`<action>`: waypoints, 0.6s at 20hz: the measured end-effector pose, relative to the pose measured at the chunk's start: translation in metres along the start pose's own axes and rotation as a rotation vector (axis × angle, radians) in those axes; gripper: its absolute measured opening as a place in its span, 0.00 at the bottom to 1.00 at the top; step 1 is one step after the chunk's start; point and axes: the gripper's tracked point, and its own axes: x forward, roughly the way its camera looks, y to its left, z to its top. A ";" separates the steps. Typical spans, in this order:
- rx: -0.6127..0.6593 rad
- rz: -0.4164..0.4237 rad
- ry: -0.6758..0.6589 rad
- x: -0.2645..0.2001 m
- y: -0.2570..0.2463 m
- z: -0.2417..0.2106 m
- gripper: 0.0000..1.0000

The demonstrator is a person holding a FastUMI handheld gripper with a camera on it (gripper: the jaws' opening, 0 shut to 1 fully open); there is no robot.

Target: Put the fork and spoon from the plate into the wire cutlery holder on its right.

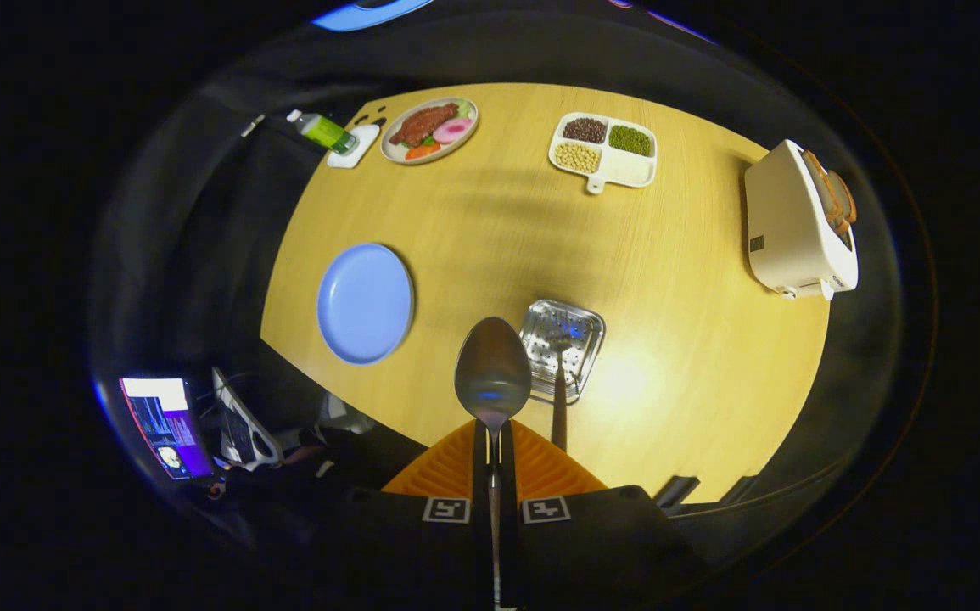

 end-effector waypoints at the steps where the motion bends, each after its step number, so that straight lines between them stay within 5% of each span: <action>1: -0.013 -0.017 0.035 0.003 -0.006 -0.002 0.08; 12: -0.129 -0.136 0.426 0.056 -0.049 -0.003 0.08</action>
